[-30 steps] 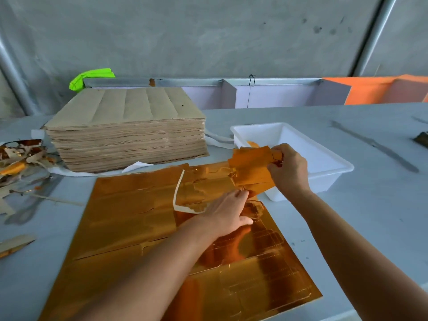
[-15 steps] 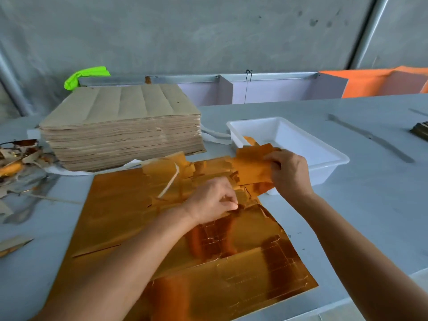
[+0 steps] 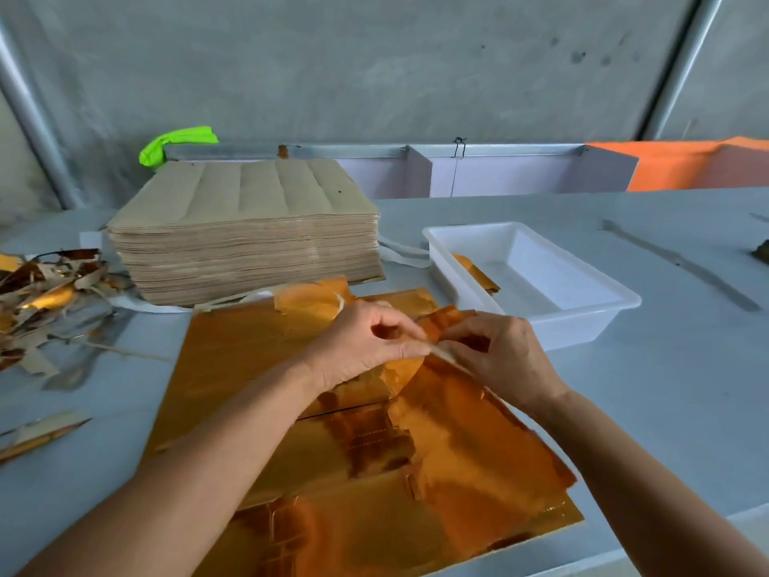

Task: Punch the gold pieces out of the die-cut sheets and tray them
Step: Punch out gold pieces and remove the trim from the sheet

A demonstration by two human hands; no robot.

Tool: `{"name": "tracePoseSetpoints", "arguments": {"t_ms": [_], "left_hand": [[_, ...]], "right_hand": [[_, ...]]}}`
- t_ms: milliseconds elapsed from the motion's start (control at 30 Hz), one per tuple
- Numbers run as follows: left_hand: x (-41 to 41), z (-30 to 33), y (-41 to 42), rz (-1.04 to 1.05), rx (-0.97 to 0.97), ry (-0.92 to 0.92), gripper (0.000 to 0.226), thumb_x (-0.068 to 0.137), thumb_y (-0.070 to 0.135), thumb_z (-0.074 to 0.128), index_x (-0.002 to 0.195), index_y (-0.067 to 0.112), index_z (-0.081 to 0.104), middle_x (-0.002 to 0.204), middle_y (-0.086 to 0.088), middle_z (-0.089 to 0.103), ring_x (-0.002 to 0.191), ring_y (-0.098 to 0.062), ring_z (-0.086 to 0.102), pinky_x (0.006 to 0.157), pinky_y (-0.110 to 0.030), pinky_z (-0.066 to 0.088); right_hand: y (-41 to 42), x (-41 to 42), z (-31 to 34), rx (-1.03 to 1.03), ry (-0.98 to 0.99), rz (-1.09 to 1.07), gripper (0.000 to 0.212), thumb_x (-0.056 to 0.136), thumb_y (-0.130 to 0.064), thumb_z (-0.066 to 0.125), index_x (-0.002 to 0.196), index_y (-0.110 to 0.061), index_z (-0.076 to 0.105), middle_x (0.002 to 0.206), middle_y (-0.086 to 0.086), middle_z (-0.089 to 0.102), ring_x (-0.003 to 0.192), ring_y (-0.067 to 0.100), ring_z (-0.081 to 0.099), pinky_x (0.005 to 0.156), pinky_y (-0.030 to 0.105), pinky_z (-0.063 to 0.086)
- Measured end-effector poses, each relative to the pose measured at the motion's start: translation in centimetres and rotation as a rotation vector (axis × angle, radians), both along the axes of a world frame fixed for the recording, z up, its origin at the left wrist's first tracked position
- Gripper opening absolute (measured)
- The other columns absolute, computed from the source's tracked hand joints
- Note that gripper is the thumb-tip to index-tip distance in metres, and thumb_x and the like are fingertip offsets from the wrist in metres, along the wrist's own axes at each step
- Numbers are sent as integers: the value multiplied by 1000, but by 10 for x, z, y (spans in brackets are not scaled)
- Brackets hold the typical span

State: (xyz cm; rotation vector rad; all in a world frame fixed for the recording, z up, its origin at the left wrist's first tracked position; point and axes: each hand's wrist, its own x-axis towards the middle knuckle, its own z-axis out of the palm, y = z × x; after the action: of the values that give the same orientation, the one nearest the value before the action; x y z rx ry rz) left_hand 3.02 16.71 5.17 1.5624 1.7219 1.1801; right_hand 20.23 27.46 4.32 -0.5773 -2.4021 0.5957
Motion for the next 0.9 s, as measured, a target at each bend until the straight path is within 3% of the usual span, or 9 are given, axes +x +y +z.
{"name": "tracePoseSetpoints", "arguments": {"t_ms": [133, 233, 333, 367, 433, 500, 633, 767, 900], "left_hand": [[0, 3, 10, 120, 78, 83, 15, 75, 26, 76, 64, 22, 66, 72, 8, 60, 63, 3, 50, 61, -9, 40], [-3, 2, 16, 207, 112, 202, 17, 82, 22, 71, 70, 13, 64, 82, 0, 57, 74, -9, 52, 66, -16, 41], [-7, -1, 16, 298, 137, 247, 18, 88, 19, 65, 74, 8, 62, 85, -3, 62, 80, -15, 56, 71, -19, 43], [-4, -1, 15, 305, 147, 240, 19, 88, 17, 63, 72, 10, 60, 83, -1, 63, 79, -13, 57, 68, -14, 43], [4, 1, 16, 297, 169, 235, 21, 87, 14, 61, 67, 13, 55, 80, 1, 65, 73, -11, 59, 65, -19, 46], [15, 3, 18, 267, 199, 199, 27, 84, 16, 63, 60, 18, 49, 79, -4, 67, 69, -14, 61, 64, -32, 49], [28, 7, 23, 157, 191, 63, 29, 76, 9, 63, 57, 19, 44, 75, -10, 65, 72, -28, 61, 66, -40, 49], [24, 6, 20, 65, 103, -30, 28, 83, -3, 63, 84, 23, 53, 80, -3, 64, 59, -12, 60, 51, -21, 47], [15, 7, 12, 28, 48, 48, 40, 91, -6, 48, 107, 26, 65, 94, -2, 65, 59, -11, 60, 52, -26, 52]], "right_hand": [[-4, 7, -2, -141, 29, 17, 40, 72, -49, 57, 92, -20, 75, 87, -13, 69, 74, 3, 65, 70, 6, 50], [-3, 13, -4, -244, 86, 59, 43, 70, -55, 62, 90, -19, 75, 83, -9, 71, 73, 7, 68, 62, 18, 56], [-7, 14, -6, -219, 80, 112, 29, 69, -50, 69, 83, -25, 72, 74, -19, 66, 68, 6, 64, 58, 16, 50], [-8, 13, -7, -226, 68, 120, 30, 68, -51, 71, 84, -26, 72, 77, -20, 66, 70, 6, 64, 62, 19, 52], [-10, 11, -8, -236, 41, 103, 58, 61, -60, 71, 99, -16, 74, 94, -10, 70, 87, 7, 65, 77, 31, 57], [-15, 10, -9, -228, 56, 76, 70, 57, -64, 70, 105, -13, 73, 101, -7, 69, 94, 5, 64, 82, 24, 55], [-21, 8, -13, -203, 146, -9, 40, 71, -44, 75, 98, -15, 74, 86, -24, 62, 82, -9, 63, 67, 6, 49], [-19, 2, -14, -86, 126, -59, 11, 82, -20, 72, 81, -9, 73, 75, -5, 65, 67, 9, 62, 57, 17, 49], [-18, -6, -11, -66, 158, -34, 30, 87, -13, 67, 58, -14, 61, 54, -1, 53, 50, 18, 52, 50, 20, 45]]}}
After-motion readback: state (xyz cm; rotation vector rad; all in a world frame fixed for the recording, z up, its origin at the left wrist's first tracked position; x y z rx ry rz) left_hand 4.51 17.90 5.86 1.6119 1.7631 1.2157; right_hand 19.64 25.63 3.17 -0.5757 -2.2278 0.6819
